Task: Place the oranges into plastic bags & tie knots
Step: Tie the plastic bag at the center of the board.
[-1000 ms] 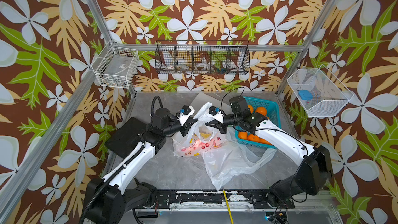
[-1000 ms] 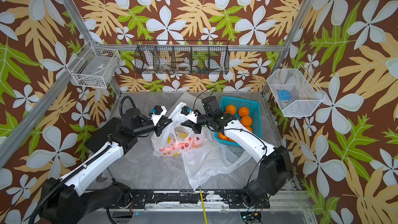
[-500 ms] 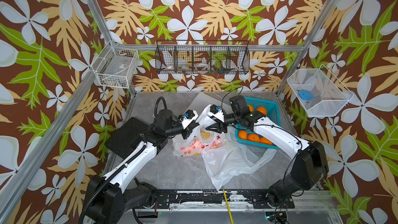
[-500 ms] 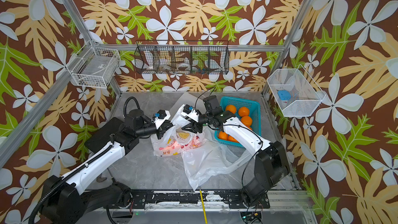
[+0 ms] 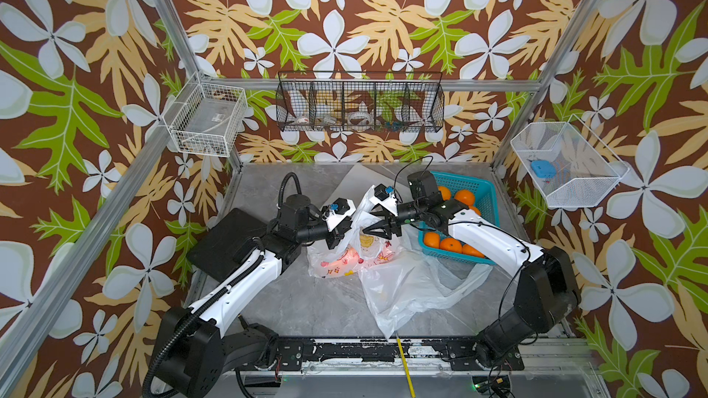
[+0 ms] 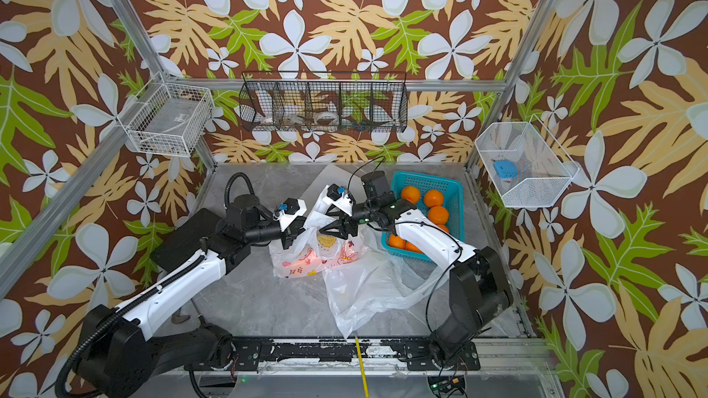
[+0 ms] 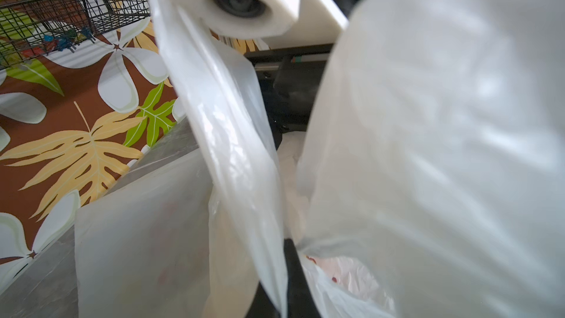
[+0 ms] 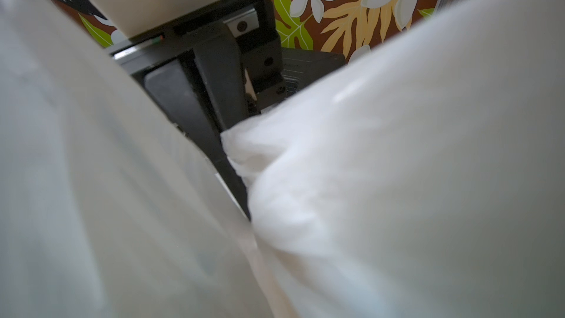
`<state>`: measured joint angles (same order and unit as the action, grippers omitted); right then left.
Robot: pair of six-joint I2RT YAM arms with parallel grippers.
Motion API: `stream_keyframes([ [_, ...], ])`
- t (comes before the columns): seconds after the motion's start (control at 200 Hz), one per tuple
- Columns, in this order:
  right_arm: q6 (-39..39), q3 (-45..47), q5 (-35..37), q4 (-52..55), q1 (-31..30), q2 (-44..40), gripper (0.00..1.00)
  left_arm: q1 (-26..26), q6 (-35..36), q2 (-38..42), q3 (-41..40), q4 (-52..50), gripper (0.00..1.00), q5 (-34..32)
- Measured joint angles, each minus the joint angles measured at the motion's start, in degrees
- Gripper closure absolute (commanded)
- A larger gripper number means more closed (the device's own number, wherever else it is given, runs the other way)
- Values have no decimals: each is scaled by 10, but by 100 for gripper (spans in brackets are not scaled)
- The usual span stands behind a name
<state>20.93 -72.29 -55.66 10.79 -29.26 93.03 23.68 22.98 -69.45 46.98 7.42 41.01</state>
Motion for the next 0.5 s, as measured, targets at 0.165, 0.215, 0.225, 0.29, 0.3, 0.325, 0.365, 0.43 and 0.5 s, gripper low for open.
stream_keyframes([
  [0.165, -13, -4, -9, -17, 0, 1, 41, 0, 9, 0, 1, 0, 100, 1],
  [0.215, -15, -7, -11, -19, 0, 1, 42, 0, 9, 0, 2, 0, 100, 2],
  [0.225, -16, -8, -12, -19, 0, 1, 43, 0, 10, 0, 2, 0, 100, 2],
  [0.29, -21, -11, -14, -24, -1, 1, 47, 0, 11, -2, 2, 0, 100, 2],
  [0.3, -21, -11, -14, -25, -1, 1, 47, 0, 11, -2, 2, 0, 100, 2],
  [0.325, -22, -12, -14, -26, -1, 1, 48, 0, 11, -2, 3, 0, 100, 2],
  [0.365, -23, -14, -15, -26, -3, 3, 51, 1, 11, -3, 3, 0, 100, 2],
  [0.43, -23, -15, -17, -26, -5, 6, 57, 1, 11, -5, 3, 0, 100, 2],
  [0.5, -22, -18, -19, -25, -9, 9, 69, 1, 11, -6, 4, 0, 100, 2],
])
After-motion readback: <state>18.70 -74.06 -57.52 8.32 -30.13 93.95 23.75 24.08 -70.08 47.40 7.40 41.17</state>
